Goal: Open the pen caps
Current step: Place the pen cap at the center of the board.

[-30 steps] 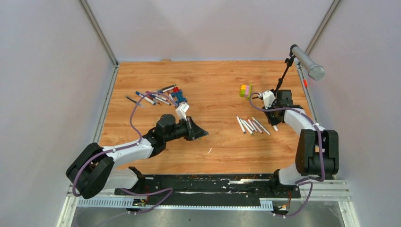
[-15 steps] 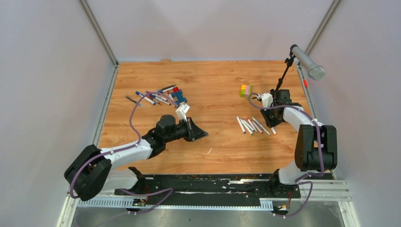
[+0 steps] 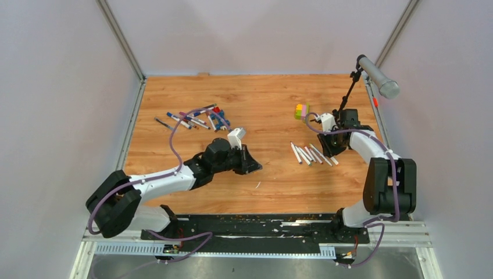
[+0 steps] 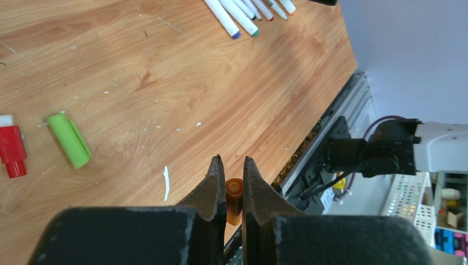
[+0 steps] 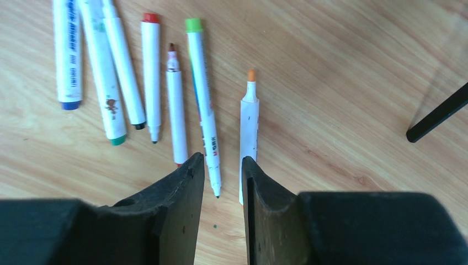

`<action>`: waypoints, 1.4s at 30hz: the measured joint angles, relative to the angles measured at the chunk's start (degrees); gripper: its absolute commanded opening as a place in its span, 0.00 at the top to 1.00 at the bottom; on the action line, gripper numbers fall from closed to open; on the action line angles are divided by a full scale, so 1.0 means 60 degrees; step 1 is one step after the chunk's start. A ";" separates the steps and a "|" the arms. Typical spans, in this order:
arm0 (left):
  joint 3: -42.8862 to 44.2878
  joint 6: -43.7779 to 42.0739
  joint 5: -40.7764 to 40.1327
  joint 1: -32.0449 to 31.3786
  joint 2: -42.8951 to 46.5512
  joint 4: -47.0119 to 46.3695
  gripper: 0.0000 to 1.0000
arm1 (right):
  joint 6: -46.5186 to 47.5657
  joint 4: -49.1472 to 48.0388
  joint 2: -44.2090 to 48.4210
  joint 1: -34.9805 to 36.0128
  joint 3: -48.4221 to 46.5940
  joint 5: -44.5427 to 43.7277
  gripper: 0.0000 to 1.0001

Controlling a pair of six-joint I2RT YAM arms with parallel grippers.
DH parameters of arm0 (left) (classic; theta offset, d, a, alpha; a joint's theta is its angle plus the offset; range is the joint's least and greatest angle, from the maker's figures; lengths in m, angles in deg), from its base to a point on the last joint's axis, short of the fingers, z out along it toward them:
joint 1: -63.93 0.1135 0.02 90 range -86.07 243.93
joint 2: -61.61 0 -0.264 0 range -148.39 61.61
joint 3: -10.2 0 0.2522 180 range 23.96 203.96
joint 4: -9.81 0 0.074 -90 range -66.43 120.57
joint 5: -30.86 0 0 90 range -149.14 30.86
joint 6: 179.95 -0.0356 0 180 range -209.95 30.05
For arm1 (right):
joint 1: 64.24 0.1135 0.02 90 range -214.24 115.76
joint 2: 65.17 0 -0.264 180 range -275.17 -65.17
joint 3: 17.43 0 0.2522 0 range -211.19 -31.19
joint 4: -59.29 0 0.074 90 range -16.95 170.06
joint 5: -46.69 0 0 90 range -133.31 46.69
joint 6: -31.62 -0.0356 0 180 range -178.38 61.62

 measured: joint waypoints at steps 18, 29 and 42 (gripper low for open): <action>0.3891 -0.1282 -0.3136 -0.0860 -0.3861 0.5038 0.79 | 0.0404 0.0601 0.0831 0.0000 -0.0175 0.1552 0.66; 0.5031 -0.1759 -0.4007 -0.0860 -0.4878 0.6102 0.63 | 0.0441 0.0634 0.0831 0.0000 -0.0175 0.1734 0.66; 0.5147 -0.2109 -0.4069 -0.0860 -0.4306 0.6346 0.59 | 0.0463 0.0743 0.0903 0.0000 -0.0175 0.1883 0.66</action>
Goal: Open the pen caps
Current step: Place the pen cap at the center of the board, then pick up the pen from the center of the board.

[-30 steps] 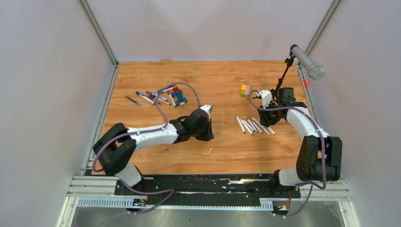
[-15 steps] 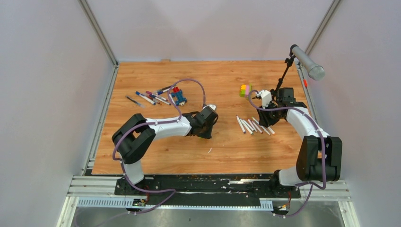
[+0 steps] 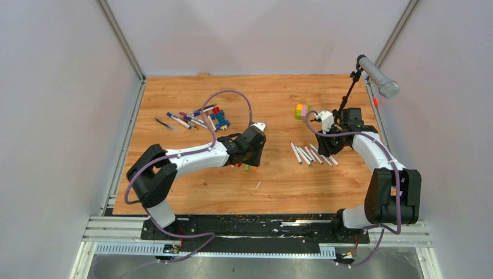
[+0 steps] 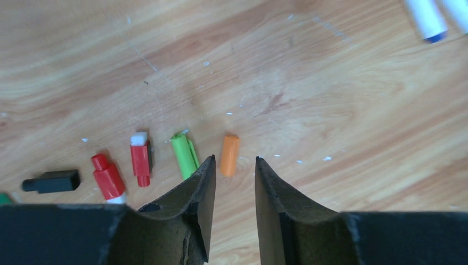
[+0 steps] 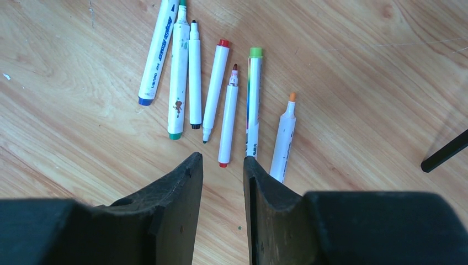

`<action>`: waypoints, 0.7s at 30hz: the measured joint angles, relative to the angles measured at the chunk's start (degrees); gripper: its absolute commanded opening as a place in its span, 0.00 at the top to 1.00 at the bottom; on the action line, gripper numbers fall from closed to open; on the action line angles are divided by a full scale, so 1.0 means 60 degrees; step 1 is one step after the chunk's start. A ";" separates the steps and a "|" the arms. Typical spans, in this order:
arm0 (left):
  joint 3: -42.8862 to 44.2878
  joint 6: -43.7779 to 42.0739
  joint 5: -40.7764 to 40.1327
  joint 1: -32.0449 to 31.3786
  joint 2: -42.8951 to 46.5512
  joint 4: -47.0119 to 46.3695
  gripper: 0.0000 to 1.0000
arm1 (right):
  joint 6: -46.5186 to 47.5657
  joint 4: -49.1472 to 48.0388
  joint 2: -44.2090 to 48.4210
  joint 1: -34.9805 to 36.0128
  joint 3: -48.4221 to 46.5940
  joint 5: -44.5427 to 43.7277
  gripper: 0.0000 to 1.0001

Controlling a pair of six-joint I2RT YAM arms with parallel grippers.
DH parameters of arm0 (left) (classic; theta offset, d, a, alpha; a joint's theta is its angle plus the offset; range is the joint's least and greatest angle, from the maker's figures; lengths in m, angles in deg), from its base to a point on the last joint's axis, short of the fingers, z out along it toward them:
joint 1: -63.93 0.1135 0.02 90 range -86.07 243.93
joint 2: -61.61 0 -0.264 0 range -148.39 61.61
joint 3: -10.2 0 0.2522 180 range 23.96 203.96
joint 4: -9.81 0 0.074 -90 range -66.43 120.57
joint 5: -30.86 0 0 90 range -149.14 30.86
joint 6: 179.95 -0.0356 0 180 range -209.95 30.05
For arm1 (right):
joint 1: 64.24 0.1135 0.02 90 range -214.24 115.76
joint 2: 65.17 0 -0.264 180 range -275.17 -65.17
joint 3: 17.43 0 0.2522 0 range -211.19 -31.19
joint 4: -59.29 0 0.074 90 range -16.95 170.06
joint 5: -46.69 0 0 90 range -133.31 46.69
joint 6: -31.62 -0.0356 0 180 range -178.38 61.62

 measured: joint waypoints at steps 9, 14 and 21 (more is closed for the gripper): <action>-0.0965 -0.1413 -0.0860 0.0470 0.3151 -0.0991 0.04 | 0.0084 0.0095 0.0178 0.0000 0.0000 0.0160 0.66; -0.2488 -0.1730 -0.2204 0.1443 0.4845 -0.1545 0.00 | 0.0120 0.0178 0.0255 0.0000 -0.0004 0.0280 0.66; -0.3271 -0.1501 -0.2007 0.4233 0.5869 -0.1789 0.00 | 0.0124 0.0277 0.0273 0.0000 -0.0047 0.0444 0.65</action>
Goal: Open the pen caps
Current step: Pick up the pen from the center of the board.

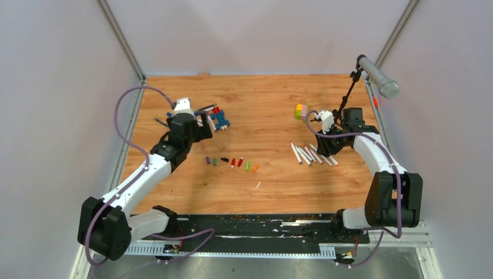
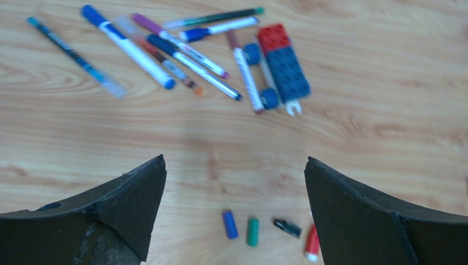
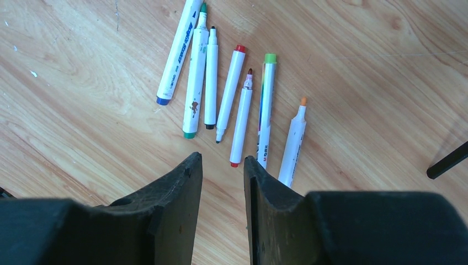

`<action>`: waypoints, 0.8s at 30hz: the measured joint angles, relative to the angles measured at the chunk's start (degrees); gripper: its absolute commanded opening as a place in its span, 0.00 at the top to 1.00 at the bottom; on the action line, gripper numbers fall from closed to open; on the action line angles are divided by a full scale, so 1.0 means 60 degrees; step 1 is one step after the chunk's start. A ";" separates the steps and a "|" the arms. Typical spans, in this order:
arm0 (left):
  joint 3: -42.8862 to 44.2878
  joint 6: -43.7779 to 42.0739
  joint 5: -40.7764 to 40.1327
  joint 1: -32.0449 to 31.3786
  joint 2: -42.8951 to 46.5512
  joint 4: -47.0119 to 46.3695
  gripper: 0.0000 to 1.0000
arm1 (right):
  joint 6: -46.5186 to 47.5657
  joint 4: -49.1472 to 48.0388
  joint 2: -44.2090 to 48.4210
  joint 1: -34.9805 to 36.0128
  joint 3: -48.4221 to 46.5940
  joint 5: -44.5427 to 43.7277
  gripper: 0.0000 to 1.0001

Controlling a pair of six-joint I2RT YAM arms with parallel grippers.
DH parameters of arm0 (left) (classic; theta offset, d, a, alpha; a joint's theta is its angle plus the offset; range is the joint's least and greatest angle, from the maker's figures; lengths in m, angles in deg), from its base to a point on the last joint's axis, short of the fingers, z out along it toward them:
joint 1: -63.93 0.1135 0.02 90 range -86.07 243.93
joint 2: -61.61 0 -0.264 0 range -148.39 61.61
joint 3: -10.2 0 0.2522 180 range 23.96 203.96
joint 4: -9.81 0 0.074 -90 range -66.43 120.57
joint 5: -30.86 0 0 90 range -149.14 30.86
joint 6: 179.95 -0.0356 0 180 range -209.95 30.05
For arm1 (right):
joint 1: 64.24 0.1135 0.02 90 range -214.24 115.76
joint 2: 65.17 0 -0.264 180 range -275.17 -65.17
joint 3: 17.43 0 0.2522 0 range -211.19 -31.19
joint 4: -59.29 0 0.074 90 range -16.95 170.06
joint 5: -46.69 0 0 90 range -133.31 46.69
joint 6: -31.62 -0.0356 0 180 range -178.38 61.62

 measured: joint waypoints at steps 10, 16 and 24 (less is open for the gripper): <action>0.2000 0.1253 0.0342 0.2233 -0.2681 0.1351 0.00 | 0.0000 0.0026 0.0029 0.0025 -0.0007 0.0076 0.65; 0.4692 0.1563 0.0219 0.2943 -0.5326 0.3100 0.00 | 0.0004 0.0044 0.0036 0.0051 -0.0007 0.0120 0.65; 0.5679 0.2124 0.0244 0.4095 -0.7012 0.4248 0.29 | 0.0022 0.0076 0.0069 0.0066 -0.0007 0.0142 0.65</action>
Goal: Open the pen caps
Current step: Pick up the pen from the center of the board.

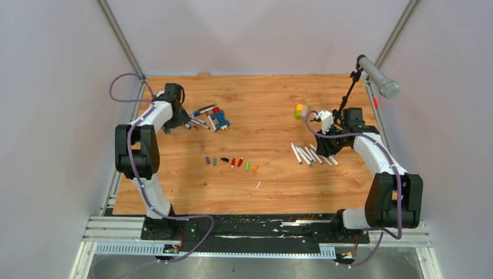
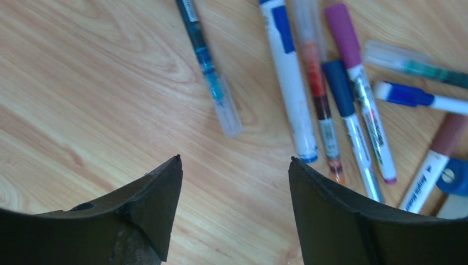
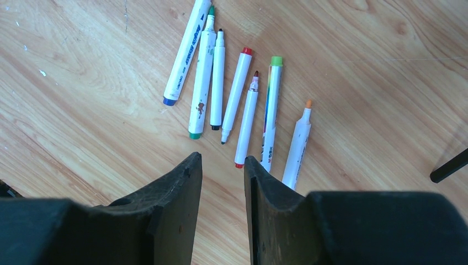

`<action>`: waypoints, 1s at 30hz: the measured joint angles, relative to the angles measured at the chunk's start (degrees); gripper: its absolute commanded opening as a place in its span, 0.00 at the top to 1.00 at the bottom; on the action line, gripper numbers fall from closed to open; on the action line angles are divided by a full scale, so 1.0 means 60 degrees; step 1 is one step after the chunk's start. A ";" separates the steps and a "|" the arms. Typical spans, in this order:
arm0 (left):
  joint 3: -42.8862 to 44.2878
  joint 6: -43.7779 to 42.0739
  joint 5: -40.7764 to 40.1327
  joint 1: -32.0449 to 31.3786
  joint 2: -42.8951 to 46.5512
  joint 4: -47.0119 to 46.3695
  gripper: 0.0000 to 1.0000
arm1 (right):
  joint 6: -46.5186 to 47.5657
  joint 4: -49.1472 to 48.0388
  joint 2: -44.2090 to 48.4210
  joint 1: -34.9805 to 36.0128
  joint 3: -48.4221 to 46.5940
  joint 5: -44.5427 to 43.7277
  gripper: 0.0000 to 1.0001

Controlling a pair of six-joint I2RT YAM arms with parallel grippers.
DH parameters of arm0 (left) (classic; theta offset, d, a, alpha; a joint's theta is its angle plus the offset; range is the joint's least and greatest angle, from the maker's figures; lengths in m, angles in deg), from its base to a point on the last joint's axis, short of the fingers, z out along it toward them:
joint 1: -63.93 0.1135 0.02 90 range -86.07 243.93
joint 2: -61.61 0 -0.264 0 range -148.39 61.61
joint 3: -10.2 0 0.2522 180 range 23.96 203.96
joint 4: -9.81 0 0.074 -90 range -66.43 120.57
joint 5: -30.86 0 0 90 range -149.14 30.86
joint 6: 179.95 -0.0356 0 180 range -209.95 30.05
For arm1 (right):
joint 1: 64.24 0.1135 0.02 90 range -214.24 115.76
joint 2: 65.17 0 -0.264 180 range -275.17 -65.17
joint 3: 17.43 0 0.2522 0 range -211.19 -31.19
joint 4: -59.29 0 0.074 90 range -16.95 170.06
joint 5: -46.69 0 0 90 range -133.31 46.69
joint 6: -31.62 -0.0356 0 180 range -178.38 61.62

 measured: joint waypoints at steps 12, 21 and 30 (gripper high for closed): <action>0.0976 0.0095 0.0470 0.1166 -0.1242 0.0317 0.49 | 0.0018 0.0015 0.0015 0.0066 -0.0018 0.0007 0.65; 0.1417 -0.0124 0.0867 0.1191 -0.1851 0.0561 0.59 | 0.0047 0.0022 0.0015 0.0171 -0.0033 0.0011 0.65; 0.1413 -0.0178 0.0994 0.1191 -0.1872 0.0637 0.74 | 0.0047 0.0022 0.0015 0.0178 -0.0033 0.0011 0.65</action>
